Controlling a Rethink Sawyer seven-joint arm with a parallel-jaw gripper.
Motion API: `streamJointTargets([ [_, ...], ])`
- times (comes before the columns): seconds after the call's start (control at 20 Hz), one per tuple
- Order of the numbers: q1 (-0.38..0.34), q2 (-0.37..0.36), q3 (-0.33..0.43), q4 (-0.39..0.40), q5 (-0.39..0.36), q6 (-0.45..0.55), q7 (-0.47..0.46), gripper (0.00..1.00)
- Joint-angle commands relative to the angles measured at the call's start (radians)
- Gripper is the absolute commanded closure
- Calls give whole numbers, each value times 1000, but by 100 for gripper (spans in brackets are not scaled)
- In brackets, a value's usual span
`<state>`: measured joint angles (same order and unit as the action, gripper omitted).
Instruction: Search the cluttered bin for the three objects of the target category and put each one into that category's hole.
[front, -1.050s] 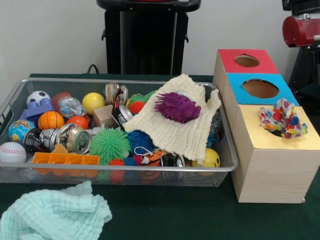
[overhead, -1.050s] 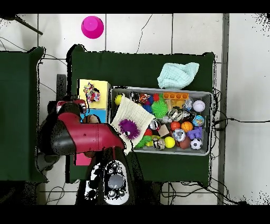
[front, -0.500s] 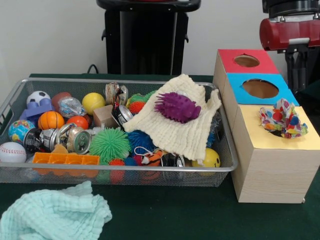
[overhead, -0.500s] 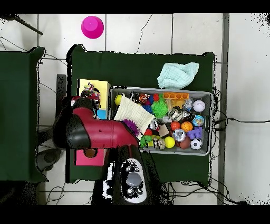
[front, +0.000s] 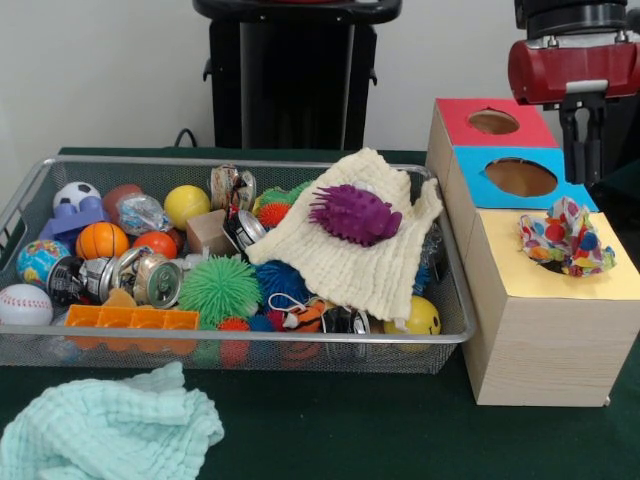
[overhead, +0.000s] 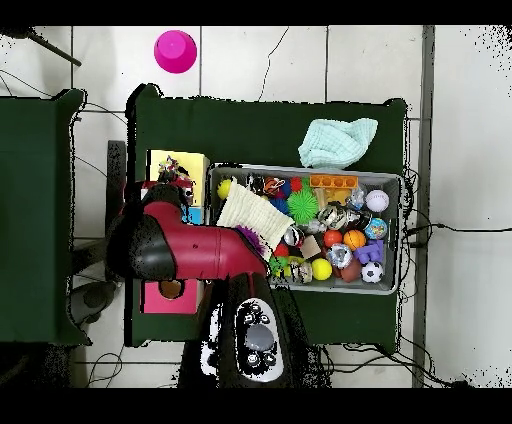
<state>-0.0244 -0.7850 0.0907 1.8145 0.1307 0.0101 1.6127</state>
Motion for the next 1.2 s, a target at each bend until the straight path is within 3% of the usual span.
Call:
streamJointTargets([
  [0.05,5,70,1,-47,-44,29,107,100],
  [0.6,-5,107,11,-48,-63,-22,108,100],
  [1.2,6,77,29,-54,-34,49,112,100],
])
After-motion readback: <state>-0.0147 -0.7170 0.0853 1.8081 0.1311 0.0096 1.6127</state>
